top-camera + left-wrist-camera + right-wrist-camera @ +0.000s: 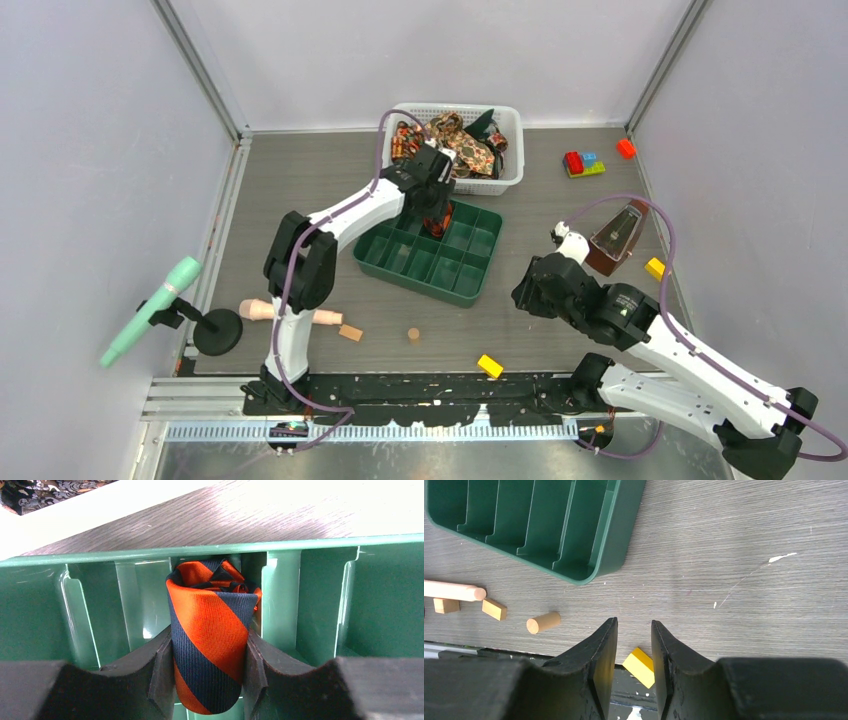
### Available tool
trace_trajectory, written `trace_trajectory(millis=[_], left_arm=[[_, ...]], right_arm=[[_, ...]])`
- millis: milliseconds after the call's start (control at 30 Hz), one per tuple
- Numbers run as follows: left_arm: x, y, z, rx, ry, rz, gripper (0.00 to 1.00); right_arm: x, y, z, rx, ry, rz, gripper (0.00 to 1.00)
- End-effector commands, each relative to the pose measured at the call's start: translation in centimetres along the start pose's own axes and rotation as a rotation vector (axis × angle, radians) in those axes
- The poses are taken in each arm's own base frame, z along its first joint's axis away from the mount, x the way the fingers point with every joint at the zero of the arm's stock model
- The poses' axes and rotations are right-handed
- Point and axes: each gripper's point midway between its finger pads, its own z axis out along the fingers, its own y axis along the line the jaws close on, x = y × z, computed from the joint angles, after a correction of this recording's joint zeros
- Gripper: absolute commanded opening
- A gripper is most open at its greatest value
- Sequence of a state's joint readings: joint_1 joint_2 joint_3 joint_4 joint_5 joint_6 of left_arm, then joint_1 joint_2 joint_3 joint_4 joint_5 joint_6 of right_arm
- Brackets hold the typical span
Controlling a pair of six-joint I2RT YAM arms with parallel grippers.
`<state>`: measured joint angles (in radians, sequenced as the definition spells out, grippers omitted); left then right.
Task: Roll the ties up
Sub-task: Place the tie in the storage box.
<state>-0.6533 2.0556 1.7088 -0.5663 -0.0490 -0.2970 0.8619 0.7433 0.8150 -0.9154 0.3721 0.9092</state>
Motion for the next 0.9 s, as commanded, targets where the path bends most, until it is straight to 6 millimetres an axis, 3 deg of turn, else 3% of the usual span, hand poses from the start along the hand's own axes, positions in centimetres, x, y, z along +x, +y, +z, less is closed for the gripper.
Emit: trace_trajectory(millis=[0, 867], left_arm=[[0.9, -0.2, 1.4, -0.040, 0.022, 0.050, 0.33], [0.9, -2.1, 1.4, -0.123, 0.023, 0.170, 0.33]], right_arm=[[-0.3, 0.3, 0.1, -0.014, -0.017, 0.028, 0.37], [0.6, 0.0, 0.8, 0.001, 0.004, 0.023, 0.38]])
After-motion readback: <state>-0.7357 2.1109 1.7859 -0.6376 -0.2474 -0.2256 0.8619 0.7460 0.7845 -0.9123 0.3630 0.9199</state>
